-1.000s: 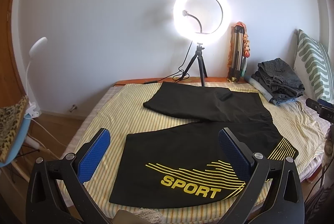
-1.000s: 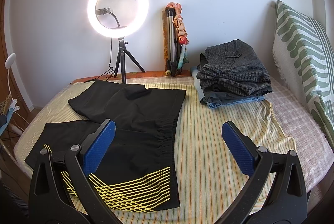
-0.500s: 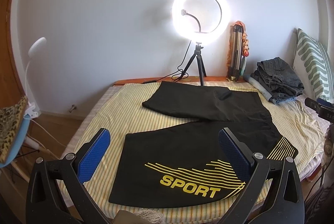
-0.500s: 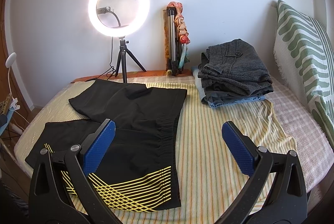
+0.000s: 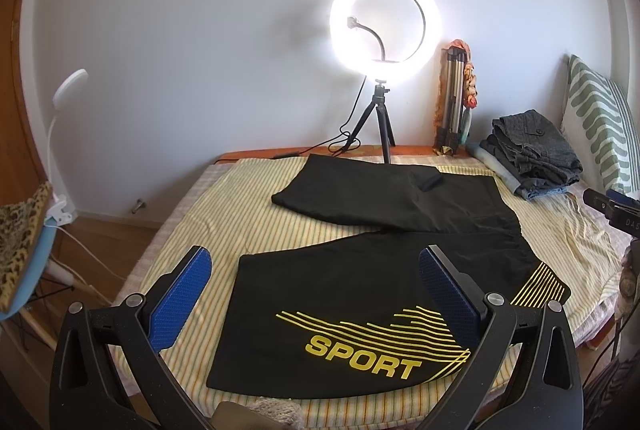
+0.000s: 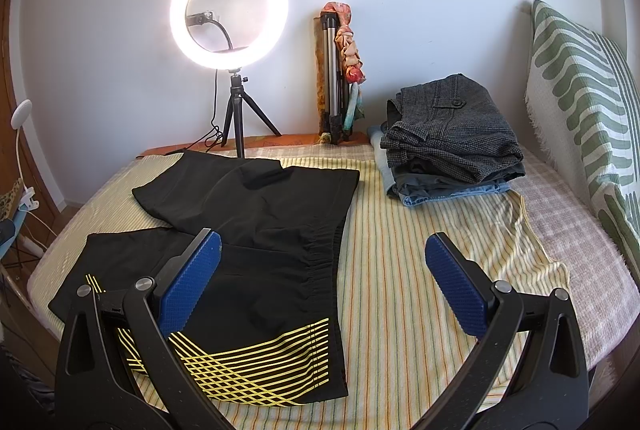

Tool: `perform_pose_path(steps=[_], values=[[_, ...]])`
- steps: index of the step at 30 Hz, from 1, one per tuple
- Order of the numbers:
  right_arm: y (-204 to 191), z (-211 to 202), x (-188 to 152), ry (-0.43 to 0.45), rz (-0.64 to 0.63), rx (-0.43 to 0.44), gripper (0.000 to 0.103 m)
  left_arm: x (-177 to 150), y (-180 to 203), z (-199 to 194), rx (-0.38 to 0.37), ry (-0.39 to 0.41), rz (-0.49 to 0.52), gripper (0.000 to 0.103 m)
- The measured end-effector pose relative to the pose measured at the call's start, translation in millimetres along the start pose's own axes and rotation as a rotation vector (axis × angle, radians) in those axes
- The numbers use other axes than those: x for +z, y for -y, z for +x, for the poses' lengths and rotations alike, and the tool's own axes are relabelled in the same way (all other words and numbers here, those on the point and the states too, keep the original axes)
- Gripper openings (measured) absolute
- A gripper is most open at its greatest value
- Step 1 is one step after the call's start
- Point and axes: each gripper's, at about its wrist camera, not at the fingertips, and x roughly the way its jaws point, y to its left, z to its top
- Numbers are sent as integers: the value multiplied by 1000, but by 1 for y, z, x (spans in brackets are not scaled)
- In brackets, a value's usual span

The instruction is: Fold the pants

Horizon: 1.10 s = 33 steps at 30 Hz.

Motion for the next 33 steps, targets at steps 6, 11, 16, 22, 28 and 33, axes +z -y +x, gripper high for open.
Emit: perform_pose_path(steps=[6,11,16,22,28,33], values=[[0,0,0,1,-1,0,103,-2,2,0,-5,4,3,103],[0,1,0,0,3,3,103,-3,0,6,-26,-21,-5,103],[-1,2,0,-1,9,23,103,-2,-11,21,-39,-70,-44,103],[-5,14,6,-38,-25,58,103,4,-28,43,-48,-131,-105,103],[-5,23,10,-42,-54,117,103,9,-42,67,-74,-194,-141,93],[1,31,16,-27,-76,156,103,26,-53,87,-69,-222,-122,86]])
